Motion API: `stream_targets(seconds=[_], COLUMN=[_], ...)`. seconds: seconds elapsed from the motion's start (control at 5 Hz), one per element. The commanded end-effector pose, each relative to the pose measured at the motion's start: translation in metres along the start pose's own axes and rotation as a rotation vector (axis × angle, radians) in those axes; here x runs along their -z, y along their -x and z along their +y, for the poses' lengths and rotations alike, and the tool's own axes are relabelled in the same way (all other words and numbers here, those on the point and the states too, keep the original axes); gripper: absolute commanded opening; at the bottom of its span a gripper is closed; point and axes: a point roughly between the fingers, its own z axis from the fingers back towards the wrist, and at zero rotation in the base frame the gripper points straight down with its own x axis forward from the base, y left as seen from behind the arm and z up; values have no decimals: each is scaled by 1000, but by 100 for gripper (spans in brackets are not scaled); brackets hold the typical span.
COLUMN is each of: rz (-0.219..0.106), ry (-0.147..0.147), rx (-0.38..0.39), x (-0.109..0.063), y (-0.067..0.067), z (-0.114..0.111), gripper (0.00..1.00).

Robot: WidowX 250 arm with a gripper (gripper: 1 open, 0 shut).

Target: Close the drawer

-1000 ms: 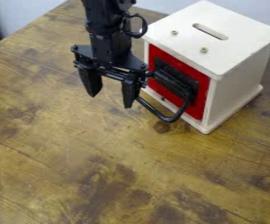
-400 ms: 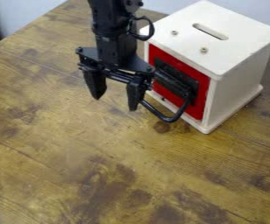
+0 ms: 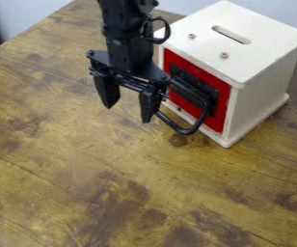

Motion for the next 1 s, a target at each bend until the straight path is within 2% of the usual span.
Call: stream_targets(seconds=[0.0,0.4,0.6,0.8], rz=[-63,-79,-105,-86], ry=[-14,-26,-18,-21], rx=[-69,-199,-192,-180], x=[-26,-45,-38,-30], y=[-11,-10,-10,-5], z=[-4,2,0,-4], gripper=[100,100,100,100])
